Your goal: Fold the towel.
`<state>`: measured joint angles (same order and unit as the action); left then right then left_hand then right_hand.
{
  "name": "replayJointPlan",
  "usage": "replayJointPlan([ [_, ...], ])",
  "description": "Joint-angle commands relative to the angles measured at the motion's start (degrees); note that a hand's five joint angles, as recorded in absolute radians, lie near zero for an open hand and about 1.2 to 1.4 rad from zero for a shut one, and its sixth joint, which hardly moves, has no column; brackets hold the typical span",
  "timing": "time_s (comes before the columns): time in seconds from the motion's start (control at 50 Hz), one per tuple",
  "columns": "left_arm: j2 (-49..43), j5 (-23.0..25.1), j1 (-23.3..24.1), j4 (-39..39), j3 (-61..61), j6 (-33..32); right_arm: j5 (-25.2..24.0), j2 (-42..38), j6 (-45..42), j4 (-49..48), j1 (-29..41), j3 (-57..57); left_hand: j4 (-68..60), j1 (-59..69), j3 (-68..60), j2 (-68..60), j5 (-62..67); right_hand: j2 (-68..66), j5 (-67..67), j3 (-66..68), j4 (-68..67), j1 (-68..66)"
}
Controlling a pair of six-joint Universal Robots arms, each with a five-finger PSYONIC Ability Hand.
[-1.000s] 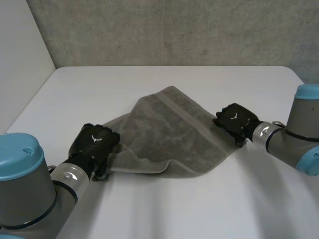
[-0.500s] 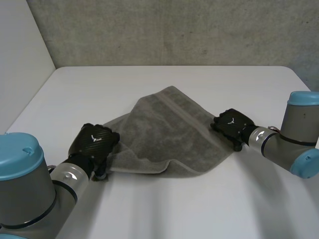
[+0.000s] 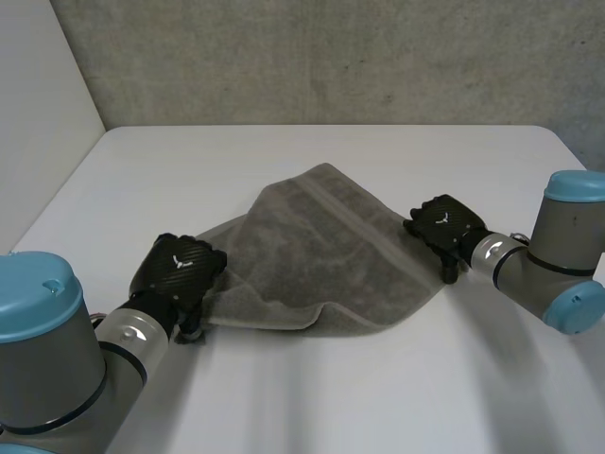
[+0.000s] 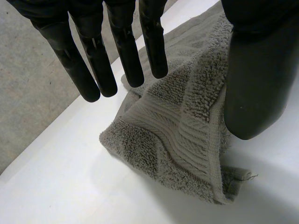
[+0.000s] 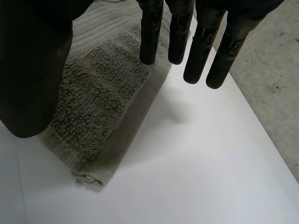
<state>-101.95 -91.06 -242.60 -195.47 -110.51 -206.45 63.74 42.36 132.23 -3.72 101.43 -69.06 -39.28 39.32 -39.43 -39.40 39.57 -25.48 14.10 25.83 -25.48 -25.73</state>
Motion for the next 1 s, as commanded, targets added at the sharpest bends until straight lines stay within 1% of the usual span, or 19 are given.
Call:
replayJointPlan([
  [0.02, 0.0, 0.0, -0.07, -0.08, 0.03, 0.0, -0.02, 0.01, 0.13, -0.06, 0.87, 0.07, 4.0, -4.04, 4.15, 4.12, -14.29, -1.43, 2.81, 1.08, -1.42, -1.17],
  [0.3, 0.0, 0.0, -0.07, -0.17, 0.03, 0.0, -0.02, 0.01, 2.68, -1.55, 1.23, 0.07, 4.0, -4.04, 4.15, 4.12, -14.29, -5.13, 6.5, 4.77, -5.12, -4.87],
  [0.72, 0.0, 0.0, -0.07, -0.17, 0.03, 0.0, 0.07, 0.27, 4.35, -1.56, 1.58, -0.19, 3.84, -3.87, 3.98, 3.95, -14.12, -6.81, 8.18, 6.45, -6.8, -6.55],
  [0.76, 0.0, 0.0, -0.07, -0.17, 0.03, 0.0, 0.07, 0.27, 4.79, -1.56, 1.93, -0.19, 3.84, -3.87, 3.98, 3.95, -14.12, -8.49, 9.87, 8.14, -8.49, -8.24],
  [0.82, 0.0, 0.0, -0.07, -0.17, 0.03, 0.0, 0.07, 0.27, 6.63, -2.34, 2.37, -0.46, 3.84, -3.87, 3.98, 3.95, -14.12, -16.54, 17.92, 16.19, -16.54, -16.29],
  [0.84, 0.0, 0.0, -0.07, -0.17, 0.03, 0.0, 0.07, 0.27, 6.64, -2.35, 2.37, -0.46, 3.84, -3.87, 3.98, 3.95, -14.12, -16.57, 17.94, 16.22, -16.56, -16.31],
  [0.88, 0.0, 0.0, -0.07, -0.17, 0.03, 0.0, 0.07, 0.36, 7.86, -3.13, 2.54, -0.81, 3.84, -3.87, 3.98, 3.96, -14.12, -23.43, 24.8, 23.07, -23.42, -23.17],
  [0.9, 0.0, 0.0, -0.07, -0.17, 0.03, 0.0, 0.07, 0.36, 7.87, -3.14, 2.54, -0.81, 3.84, -3.87, 3.98, 3.95, -14.12, -23.46, 24.84, 23.11, -23.46, -23.21],
  [0.94, 0.0, 0.0, -0.07, -0.17, 0.03, 0.0, 0.07, 0.45, 9.09, -3.31, 2.63, -0.9, 3.84, -3.87, 3.98, 3.95, -14.12, -30.99, 32.37, 30.64, -30.99, -30.74],
  [0.96, 0.0, 0.0, -0.07, -0.17, 0.03, 0.0, 0.07, 0.45, 9.1, -3.31, 2.63, -0.9, 3.84, -3.87, 3.98, 3.95, -14.12, -31.03, 32.41, 30.68, -31.03, -30.78],
  [1.0, 0.0, 0.0, -0.16, -0.17, 0.12, 0.0, -0.02, 0.45, 9.54, -3.31, 2.63, -0.98, 3.84, -3.87, 3.98, 3.95, -14.12, -39.57, 40.94, 39.21, -39.56, -39.31],
])
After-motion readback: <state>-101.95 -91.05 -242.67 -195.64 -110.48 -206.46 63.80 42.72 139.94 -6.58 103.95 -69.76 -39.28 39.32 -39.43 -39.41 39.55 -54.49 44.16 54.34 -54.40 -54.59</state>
